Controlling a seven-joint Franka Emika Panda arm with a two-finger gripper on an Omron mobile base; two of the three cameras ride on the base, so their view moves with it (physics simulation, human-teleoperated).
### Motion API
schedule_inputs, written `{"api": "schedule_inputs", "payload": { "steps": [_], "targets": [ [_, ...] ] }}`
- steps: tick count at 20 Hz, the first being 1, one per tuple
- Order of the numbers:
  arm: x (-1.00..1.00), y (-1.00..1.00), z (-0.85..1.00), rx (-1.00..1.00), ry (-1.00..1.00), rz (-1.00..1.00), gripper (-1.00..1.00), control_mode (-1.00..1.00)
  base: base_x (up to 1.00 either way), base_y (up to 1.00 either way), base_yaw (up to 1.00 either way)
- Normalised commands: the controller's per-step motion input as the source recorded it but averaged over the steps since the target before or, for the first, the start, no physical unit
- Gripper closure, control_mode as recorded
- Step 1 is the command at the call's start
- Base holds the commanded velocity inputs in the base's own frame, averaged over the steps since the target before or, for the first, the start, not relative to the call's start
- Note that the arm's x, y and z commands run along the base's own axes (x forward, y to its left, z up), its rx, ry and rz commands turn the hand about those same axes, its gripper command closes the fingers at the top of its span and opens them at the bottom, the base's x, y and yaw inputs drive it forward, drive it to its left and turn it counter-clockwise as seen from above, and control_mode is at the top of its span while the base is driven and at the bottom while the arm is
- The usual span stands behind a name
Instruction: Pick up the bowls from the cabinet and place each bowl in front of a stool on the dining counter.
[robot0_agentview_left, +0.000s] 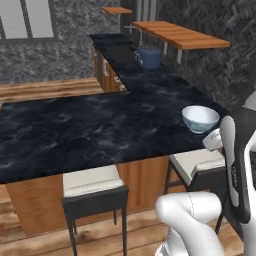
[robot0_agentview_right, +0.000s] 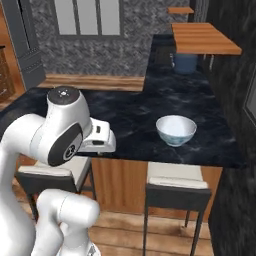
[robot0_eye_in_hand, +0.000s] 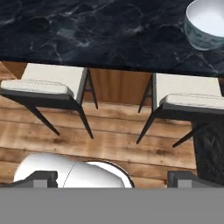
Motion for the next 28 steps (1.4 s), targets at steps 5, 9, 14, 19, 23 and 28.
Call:
{"api": "schedule_inputs", "payload": {
  "steps": [5, 9, 14, 19, 23, 28],
  "targets": [
    [0.0, 0.0, 0.0, 0.0, 0.0, 0.0, -1.0, 1.0, -0.6, 0.89, 0.07],
    [0.0, 0.0, 0.0, 0.0, 0.0, 0.0, -1.0, 1.0, -0.19, 1.0, 0.33],
    [0.0, 0.0, 0.0, 0.0, 0.0, 0.0, -1.0, 1.0, 0.0, 0.86, 0.65],
    [0.0, 0.0, 0.0, 0.0, 0.0, 0.0, -1.0, 1.0, 0.15, 0.62, 0.71],
    [0.0, 0.0, 0.0, 0.0, 0.0, 0.0, -1.0, 1.0, 0.58, 0.6, 0.61],
    [0.0, 0.0, 0.0, 0.0, 0.0, 0.0, -1.0, 1.0, 0.94, 0.62, 0.43]
  ]
}}
